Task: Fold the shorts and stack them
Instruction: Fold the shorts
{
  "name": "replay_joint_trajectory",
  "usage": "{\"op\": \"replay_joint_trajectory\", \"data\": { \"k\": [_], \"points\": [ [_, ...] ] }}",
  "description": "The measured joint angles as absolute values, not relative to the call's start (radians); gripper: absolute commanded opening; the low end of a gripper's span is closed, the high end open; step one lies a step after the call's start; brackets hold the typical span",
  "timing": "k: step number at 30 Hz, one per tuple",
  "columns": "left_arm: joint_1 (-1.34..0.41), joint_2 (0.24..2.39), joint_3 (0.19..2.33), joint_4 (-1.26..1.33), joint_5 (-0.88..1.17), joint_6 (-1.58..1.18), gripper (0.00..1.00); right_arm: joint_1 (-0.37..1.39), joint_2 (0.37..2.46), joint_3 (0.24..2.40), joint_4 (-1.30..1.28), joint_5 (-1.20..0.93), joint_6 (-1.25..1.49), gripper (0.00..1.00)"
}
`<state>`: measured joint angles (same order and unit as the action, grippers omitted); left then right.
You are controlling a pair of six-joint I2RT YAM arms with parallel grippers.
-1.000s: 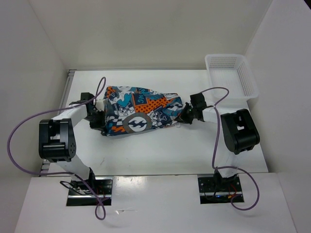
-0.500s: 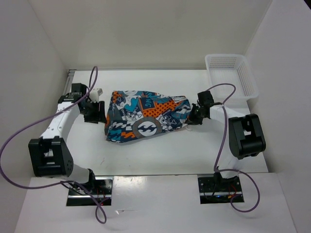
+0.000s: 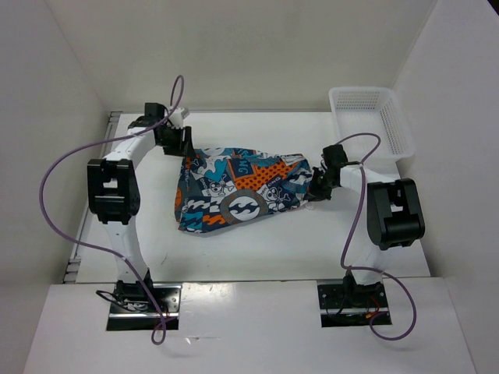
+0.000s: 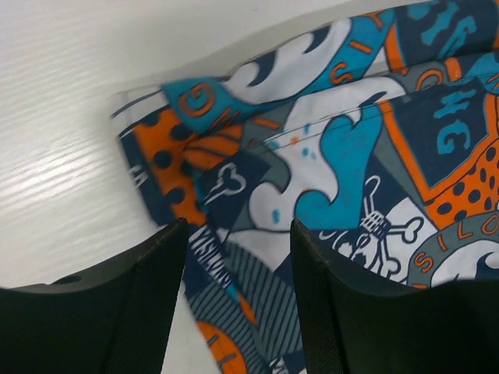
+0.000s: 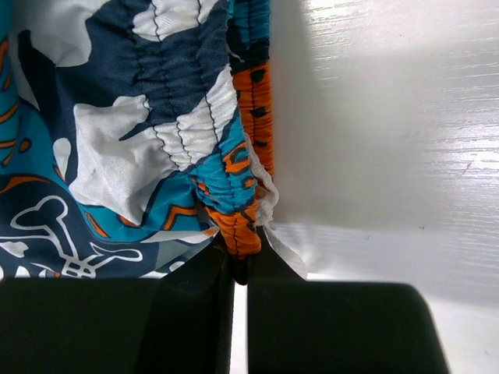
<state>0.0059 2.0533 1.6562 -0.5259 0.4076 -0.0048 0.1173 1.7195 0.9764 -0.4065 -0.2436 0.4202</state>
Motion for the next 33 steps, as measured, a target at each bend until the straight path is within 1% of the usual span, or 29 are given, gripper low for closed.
{"op": "replay_joint_trajectory", "data": {
  "k": [1, 6, 7, 17, 19, 21, 22, 26, 31, 33],
  "points": [
    [-0.008, 2.064, 1.66, -0.513, 0.41, -0.004, 0.64, 0.117, 1.723, 0.976, -0.406, -0.244, 0.42, 0.0],
    [-0.059, 2.112, 1.663, -0.446, 0.395, -0.004, 0.64, 0.117, 1.732, 0.984, -0.413, -0.246, 0.419, 0.0],
    [-0.06, 2.119, 1.663, -0.435, 0.39, -0.004, 0.65, 0.117, 1.732, 0.984, -0.414, -0.246, 0.419, 0.0],
    [-0.045, 2.16, 1.681, -0.373, 0.322, -0.004, 0.65, 0.117, 1.731, 0.984, -0.416, -0.245, 0.42, 0.0],
    [-0.044, 2.16, 1.681, -0.373, 0.323, -0.004, 0.63, 0.117, 1.731, 0.984, -0.416, -0.245, 0.419, 0.0],
    [-0.046, 2.16, 1.681, -0.372, 0.323, -0.004, 0.58, 0.117, 1.73, 0.984, -0.418, -0.244, 0.418, 0.0],
    [-0.047, 2.162, 1.681, -0.372, 0.324, -0.005, 0.53, 0.117, 1.73, 0.984, -0.418, -0.244, 0.418, 0.0],
    [-0.047, 2.177, 1.681, -0.372, 0.338, -0.006, 0.4, 0.117, 1.729, 0.984, -0.419, -0.243, 0.417, 0.0],
    [-0.048, 2.207, 1.686, -0.376, 0.34, -0.004, 0.4, 0.117, 1.724, 0.984, -0.427, -0.24, 0.416, 0.0],
    [-0.048, 2.217, 1.69, -0.377, 0.339, -0.004, 0.36, 0.117, 1.721, 0.984, -0.431, -0.239, 0.415, 0.0]
  ]
}}
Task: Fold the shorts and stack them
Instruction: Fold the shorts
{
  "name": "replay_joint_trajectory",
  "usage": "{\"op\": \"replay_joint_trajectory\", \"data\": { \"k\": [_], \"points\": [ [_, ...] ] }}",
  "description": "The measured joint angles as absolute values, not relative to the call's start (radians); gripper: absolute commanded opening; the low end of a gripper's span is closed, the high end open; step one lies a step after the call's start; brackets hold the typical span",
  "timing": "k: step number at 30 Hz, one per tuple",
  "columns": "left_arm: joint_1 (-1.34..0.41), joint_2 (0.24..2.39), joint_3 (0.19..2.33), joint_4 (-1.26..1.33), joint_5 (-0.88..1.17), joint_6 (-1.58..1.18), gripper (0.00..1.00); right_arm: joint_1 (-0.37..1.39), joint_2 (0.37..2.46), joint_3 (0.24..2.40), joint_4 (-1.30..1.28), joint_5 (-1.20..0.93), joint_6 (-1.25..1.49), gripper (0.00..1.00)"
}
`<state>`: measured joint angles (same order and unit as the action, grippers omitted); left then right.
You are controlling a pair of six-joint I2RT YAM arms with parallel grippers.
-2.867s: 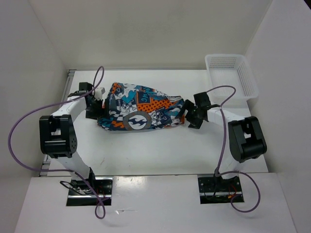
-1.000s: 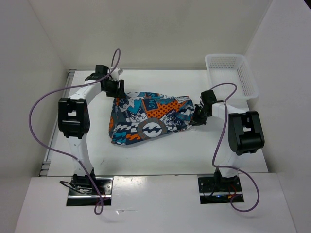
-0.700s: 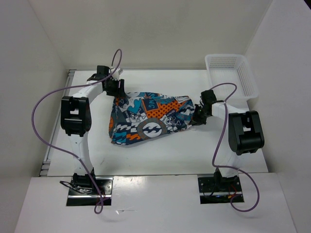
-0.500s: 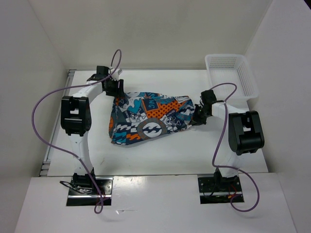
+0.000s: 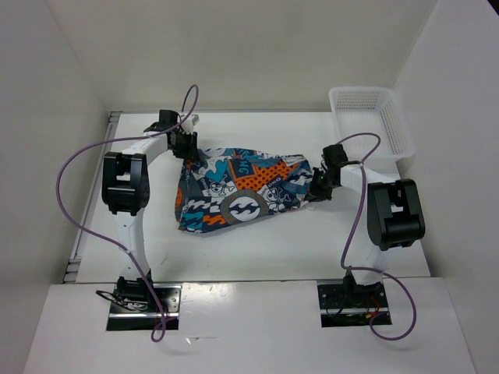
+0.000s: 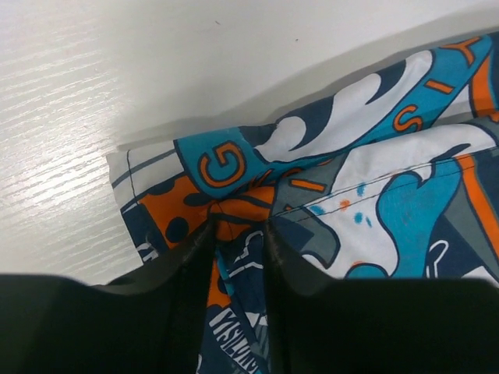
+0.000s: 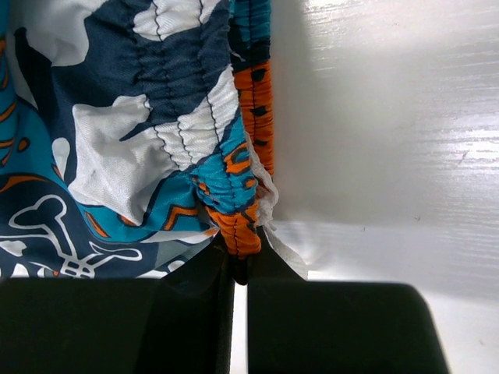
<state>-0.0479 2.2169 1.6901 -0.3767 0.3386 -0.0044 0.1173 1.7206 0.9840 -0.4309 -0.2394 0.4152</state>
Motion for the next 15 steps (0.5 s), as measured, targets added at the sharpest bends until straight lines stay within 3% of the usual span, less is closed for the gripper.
{"op": "replay_joint_trajectory", "data": {
  "k": [1, 5, 15],
  "points": [
    [-0.048, 2.219, 1.691, -0.377, 0.338, -0.004, 0.25, 0.117, 1.718, 0.984, -0.433, -0.239, 0.413, 0.0],
    [-0.048, 2.22, 1.691, -0.373, 0.346, -0.005, 0.01, 0.117, 1.705, 0.981, -0.442, -0.233, 0.41, 0.0],
    [-0.048, 2.152, 1.718, -0.408, 0.395, -0.005, 0.0, 0.115, 1.696, 0.964, -0.443, -0.224, 0.406, 0.0]
  ]
}}
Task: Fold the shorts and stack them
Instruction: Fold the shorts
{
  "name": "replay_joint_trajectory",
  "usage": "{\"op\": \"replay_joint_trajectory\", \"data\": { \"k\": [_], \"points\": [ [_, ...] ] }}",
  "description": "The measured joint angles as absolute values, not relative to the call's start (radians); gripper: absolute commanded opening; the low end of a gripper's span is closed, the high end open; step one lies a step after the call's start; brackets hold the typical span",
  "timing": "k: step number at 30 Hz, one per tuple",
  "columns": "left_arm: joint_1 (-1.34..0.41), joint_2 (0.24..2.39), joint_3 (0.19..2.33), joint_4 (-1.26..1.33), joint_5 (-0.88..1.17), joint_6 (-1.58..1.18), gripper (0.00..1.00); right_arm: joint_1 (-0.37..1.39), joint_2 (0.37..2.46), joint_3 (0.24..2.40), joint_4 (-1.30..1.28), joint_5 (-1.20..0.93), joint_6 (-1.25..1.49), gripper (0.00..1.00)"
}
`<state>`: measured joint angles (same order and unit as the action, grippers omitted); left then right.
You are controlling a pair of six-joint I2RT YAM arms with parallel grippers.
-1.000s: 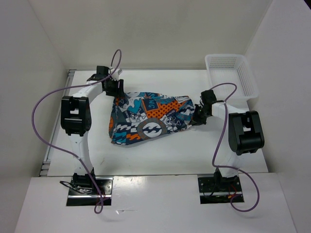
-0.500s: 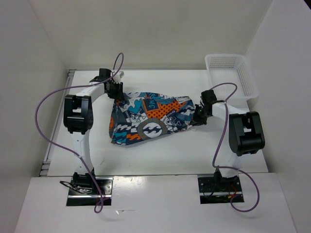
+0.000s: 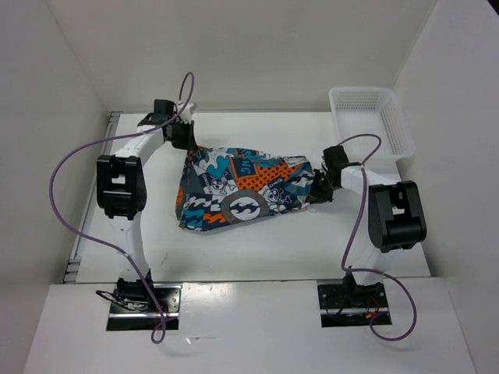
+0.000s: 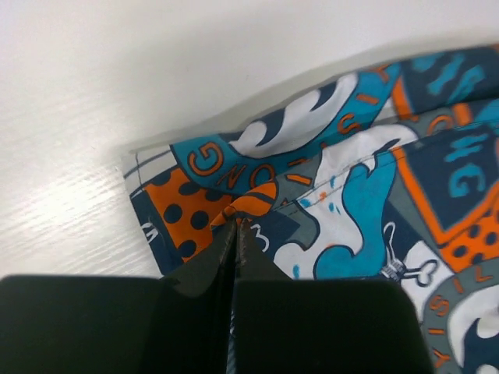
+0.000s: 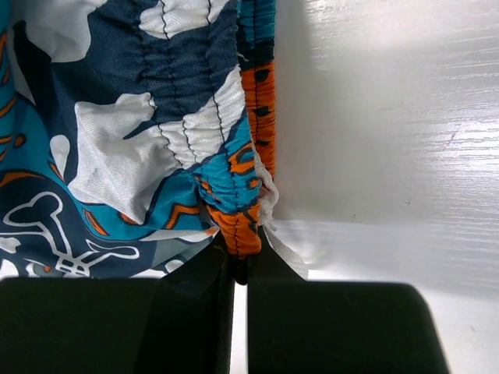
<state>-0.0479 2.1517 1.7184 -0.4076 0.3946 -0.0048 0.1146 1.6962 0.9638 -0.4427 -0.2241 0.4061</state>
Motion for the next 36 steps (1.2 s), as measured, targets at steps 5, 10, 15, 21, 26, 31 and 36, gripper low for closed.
{"op": "replay_joint_trajectory", "data": {
  "k": [5, 10, 15, 21, 26, 31, 36],
  "points": [
    [-0.052, 2.12, 1.86, -0.448, 0.366, -0.004, 0.0, 0.114, 1.696, 0.962, -0.443, -0.225, 0.406, 0.0],
    [-0.055, 2.12, 1.962, -0.443, 0.295, -0.004, 0.0, 0.114, 1.697, 0.972, -0.442, -0.242, 0.407, 0.0],
    [-0.055, 2.202, 2.02, -0.449, 0.232, -0.004, 0.0, 0.114, 1.697, 0.984, -0.439, -0.257, 0.415, 0.25],
    [-0.055, 2.325, 2.023, -0.474, 0.183, 0.002, 0.44, 0.113, 1.708, 0.992, -0.435, -0.284, 0.415, 0.56],
    [-0.047, 2.329, 2.02, -0.513, 0.179, -0.003, 0.63, 0.113, 1.708, 0.993, -0.435, -0.304, 0.414, 0.66],
    [-0.031, 2.177, 1.891, -0.516, 0.168, -0.004, 0.67, 0.109, 1.66, 0.989, -0.432, -0.301, 0.475, 0.74],
    [-0.022, 1.975, 1.708, -0.521, 0.159, -0.004, 0.67, 0.106, 1.57, 0.947, -0.372, -0.283, 0.585, 0.77]
  ]
}}
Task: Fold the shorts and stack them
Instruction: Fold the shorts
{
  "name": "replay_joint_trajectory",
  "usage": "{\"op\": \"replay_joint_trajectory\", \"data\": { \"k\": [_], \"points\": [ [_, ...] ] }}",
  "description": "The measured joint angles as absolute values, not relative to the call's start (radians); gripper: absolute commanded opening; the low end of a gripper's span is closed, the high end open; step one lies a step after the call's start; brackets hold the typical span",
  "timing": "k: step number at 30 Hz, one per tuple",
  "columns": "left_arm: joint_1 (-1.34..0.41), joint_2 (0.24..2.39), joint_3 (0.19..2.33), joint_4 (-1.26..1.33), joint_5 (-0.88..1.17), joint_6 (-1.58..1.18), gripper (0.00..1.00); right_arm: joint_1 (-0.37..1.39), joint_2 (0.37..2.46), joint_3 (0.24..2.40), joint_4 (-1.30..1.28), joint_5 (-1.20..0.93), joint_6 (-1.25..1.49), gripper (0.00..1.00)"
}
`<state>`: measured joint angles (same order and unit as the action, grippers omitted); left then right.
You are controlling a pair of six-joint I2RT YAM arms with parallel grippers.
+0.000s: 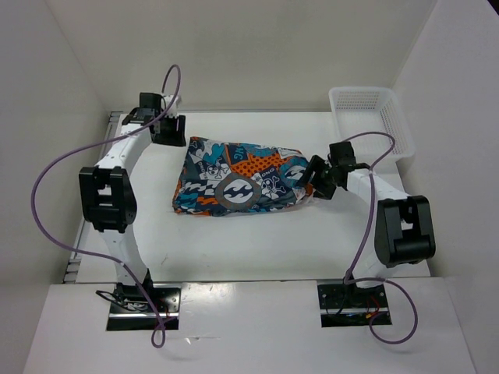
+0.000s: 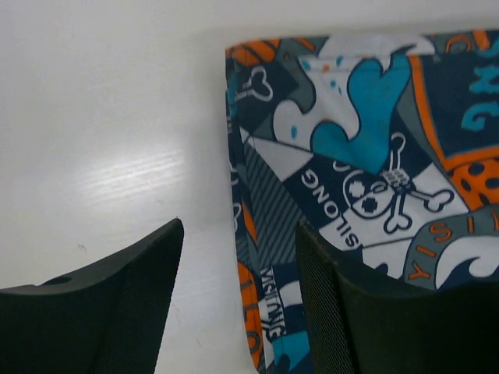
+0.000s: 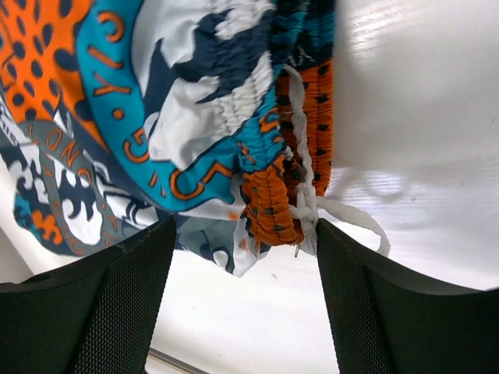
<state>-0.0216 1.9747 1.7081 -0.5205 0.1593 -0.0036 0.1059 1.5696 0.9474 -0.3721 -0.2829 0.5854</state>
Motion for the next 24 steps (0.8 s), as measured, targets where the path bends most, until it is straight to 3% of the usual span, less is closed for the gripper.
{"op": "replay_joint_trajectory", "data": {
  "k": [9, 12, 13, 15, 16, 17, 19, 21, 24],
  "points": [
    [-0.022, 1.94, 1.425, -0.557, 0.186, -0.004, 0.68, 0.104, 1.668, 0.923, -0.316, -0.266, 0.737, 0.77],
    [-0.022, 1.941, 1.39, -0.555, 0.187, -0.004, 0.68, 0.104, 1.695, 0.923, -0.29, -0.281, 0.769, 0.67],
    [-0.022, 1.941, 1.38, -0.548, 0.186, -0.004, 0.63, 0.104, 1.699, 0.921, -0.278, -0.281, 0.776, 0.51],
    [-0.022, 1.941, 1.362, -0.538, 0.186, -0.006, 0.55, 0.104, 1.713, 0.913, -0.253, -0.281, 0.784, 0.35],
    [-0.022, 1.941, 1.352, -0.533, 0.186, -0.005, 0.5, 0.104, 1.723, 0.909, -0.246, -0.281, 0.791, 0.22],
    [-0.022, 1.941, 1.344, -0.532, 0.187, -0.004, 0.39, 0.104, 1.73, 0.907, -0.241, -0.29, 0.796, 0.17],
    [-0.022, 1.941, 1.332, -0.529, 0.19, -0.002, 0.27, 0.104, 1.742, 0.907, -0.231, -0.297, 0.801, 0.02],
    [-0.022, 1.942, 1.325, -0.525, 0.196, -0.003, 0.13, 0.104, 1.744, 0.907, -0.225, -0.302, 0.801, 0.0],
    [-0.022, 1.942, 1.314, -0.514, 0.2, -0.004, 0.06, 0.104, 1.744, 0.908, -0.225, -0.301, 0.796, 0.0]
  ]
}}
